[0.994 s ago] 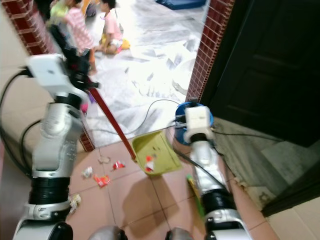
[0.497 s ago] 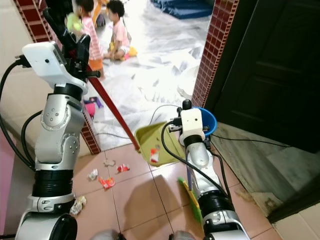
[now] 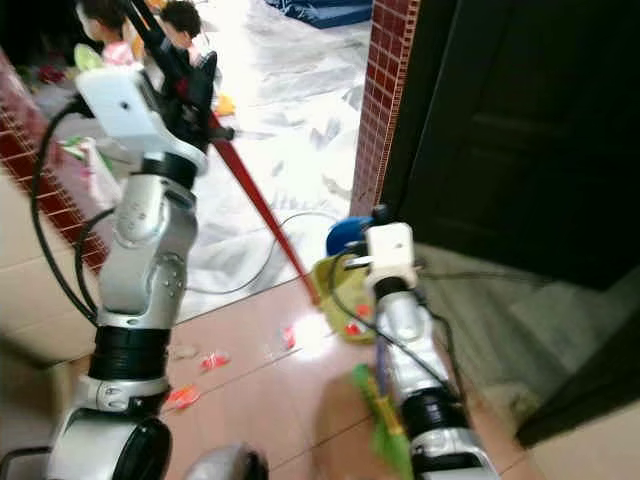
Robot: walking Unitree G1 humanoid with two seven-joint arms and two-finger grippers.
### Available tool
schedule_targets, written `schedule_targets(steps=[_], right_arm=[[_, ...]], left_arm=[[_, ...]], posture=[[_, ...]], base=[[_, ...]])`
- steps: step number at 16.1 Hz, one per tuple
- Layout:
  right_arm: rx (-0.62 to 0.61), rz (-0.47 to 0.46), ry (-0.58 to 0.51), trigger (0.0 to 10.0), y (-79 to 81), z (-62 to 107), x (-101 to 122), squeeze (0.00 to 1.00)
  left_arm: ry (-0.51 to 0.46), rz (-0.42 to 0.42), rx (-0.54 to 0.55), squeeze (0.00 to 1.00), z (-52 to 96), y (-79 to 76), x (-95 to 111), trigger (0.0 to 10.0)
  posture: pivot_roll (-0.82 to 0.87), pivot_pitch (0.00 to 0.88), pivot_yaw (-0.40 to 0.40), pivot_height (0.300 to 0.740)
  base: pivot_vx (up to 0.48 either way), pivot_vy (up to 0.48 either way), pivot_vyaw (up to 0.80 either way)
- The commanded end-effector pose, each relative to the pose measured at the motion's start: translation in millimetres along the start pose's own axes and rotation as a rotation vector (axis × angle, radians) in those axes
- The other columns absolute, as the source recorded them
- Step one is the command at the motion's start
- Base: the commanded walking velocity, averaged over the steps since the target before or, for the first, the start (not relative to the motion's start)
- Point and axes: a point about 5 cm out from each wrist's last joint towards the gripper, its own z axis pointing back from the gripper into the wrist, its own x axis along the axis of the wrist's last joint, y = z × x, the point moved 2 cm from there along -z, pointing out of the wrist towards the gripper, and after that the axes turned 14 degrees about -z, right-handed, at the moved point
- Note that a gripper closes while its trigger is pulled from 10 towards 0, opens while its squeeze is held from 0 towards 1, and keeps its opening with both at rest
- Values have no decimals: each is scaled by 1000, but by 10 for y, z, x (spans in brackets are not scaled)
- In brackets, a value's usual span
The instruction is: Sweep floor
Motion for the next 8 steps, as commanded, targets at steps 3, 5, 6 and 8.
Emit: schedule_targets(steps=[3, 5, 6, 8], right_arm=[[43, 22, -27, 10000, 75, -43, 74, 0], [49, 24, -27, 10000, 87, -37, 73, 0], [51, 23, -25, 10000, 92, -36, 67, 0], [56, 23, -23, 10000, 101, -41, 65, 0]], left_arm=[[-86, -56, 72, 0, -73, 141, 180, 10000], [-88, -68, 81, 0, -80, 152, 183, 10000], [-87, -70, 89, 0, -89, 154, 180, 10000], [-92, -96, 108, 0, -104, 161, 188, 10000]], posture=[[-2, 0, 26, 740], [-2, 0, 27, 740], [-2, 0, 27, 740], [-1, 0, 27, 740]], base=[[480, 0, 0], [480, 0, 0], [480, 0, 0], [480, 0, 0]])
